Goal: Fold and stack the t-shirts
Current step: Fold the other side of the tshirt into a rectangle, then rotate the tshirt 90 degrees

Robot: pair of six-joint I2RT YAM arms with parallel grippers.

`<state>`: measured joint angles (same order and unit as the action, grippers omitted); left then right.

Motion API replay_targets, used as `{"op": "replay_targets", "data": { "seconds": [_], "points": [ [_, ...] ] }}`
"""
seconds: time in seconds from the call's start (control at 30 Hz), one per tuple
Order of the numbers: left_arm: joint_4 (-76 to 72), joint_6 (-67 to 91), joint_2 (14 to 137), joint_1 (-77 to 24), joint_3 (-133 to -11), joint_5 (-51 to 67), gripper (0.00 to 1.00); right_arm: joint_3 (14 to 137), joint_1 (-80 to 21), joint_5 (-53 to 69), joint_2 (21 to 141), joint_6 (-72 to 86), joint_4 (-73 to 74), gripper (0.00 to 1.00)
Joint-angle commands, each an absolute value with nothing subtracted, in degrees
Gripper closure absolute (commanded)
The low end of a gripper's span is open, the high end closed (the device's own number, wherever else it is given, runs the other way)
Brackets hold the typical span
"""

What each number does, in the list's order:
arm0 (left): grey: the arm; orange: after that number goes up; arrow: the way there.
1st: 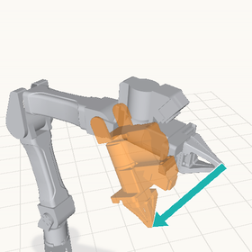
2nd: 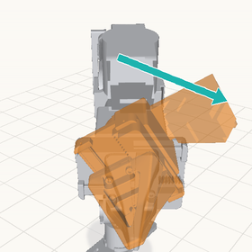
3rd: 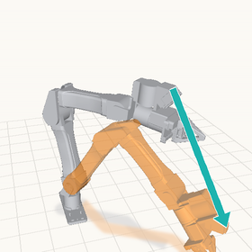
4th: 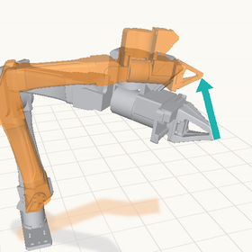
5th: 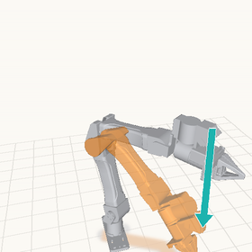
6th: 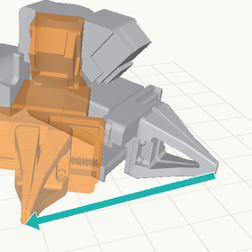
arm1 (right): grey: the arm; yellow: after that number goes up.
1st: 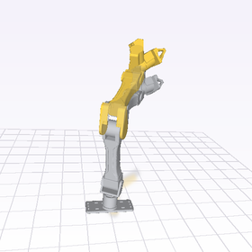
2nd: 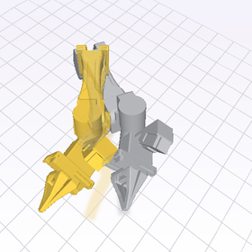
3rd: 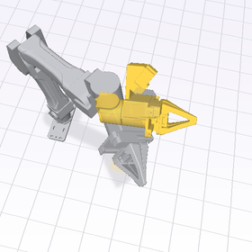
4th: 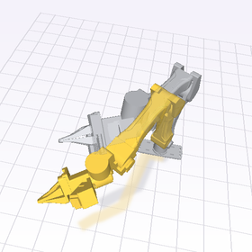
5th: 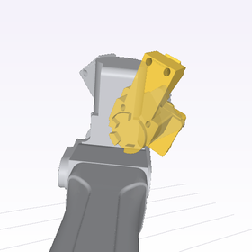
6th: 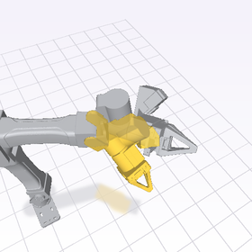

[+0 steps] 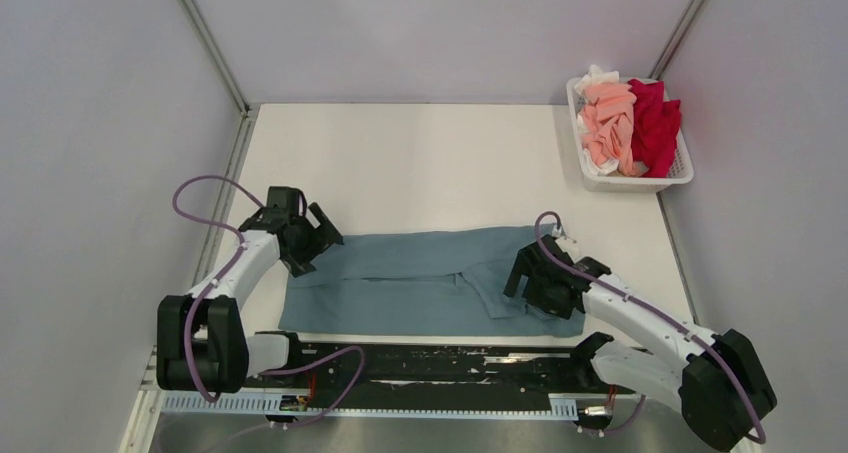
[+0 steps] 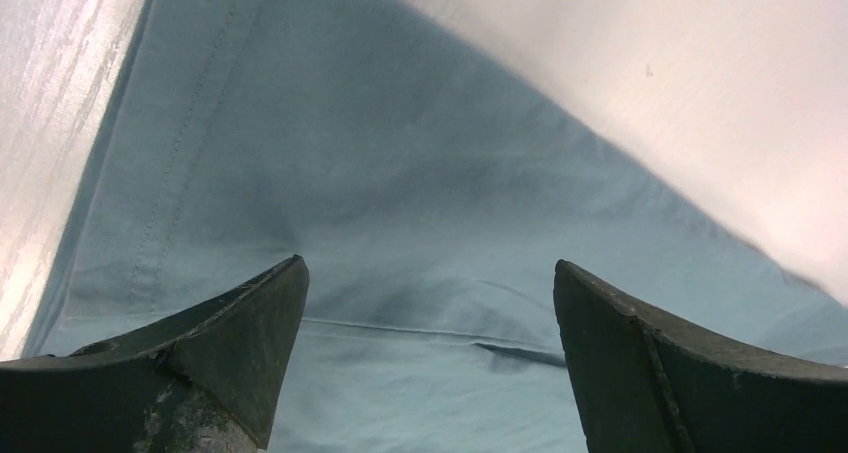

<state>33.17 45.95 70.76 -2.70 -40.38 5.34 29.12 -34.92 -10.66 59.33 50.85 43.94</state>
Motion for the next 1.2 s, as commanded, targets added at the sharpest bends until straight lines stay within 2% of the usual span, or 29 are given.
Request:
{"op": "replay_targets", "data": {
  "seconds": [0.0, 0.2, 0.33, 0.57, 0.63, 0.83, 1.03, 1.17],
  "points": [
    [30.3, 45.2, 71.9, -3.6, -38.1, 5.9, 0.00, 25.2, -32.6, -9.0, 60.5, 54.3, 31.2, 0.00],
    [28.7, 46.4, 74.5, -5.0, -35.3, 6.0, 0.00, 27.7, -26.8, -8.0, 71.7, 50.6, 21.0, 0.00],
    [28.9, 48.8, 75.4, -8.6, -34.8, 6.5, 0.00, 35.6, -19.9, -6.8, 81.2, 44.0, 13.7, 0.00],
    [30.2, 58.4, 70.4, -20.3, -31.6, 5.9, 0.00, 62.5, -15.6, -4.6, 104.2, 34.6, 11.3, 0.00],
    [26.2, 63.0, 66.8, -24.1, -29.0, 6.7, 0.00, 69.8, -15.4, -4.3, 111.5, 35.1, 11.5, 0.00],
    [19.1, 71.1, 59.8, -34.9, -23.4, 3.3, 0.00, 96.0, -16.0, 7.9, 130.3, 34.2, 16.9, 0.00],
    [14.7, 76.9, 64.6, -44.8, -23.8, 1.1, 0.00, 118.4, -17.1, 16.4, 144.1, 26.8, 17.7, 0.00],
    [16.7, 78.2, 69.7, -51.3, -28.2, -1.2, 0.00, 129.1, -17.1, 16.8, 151.0, 20.0, 19.4, 0.00]
  ]
}}
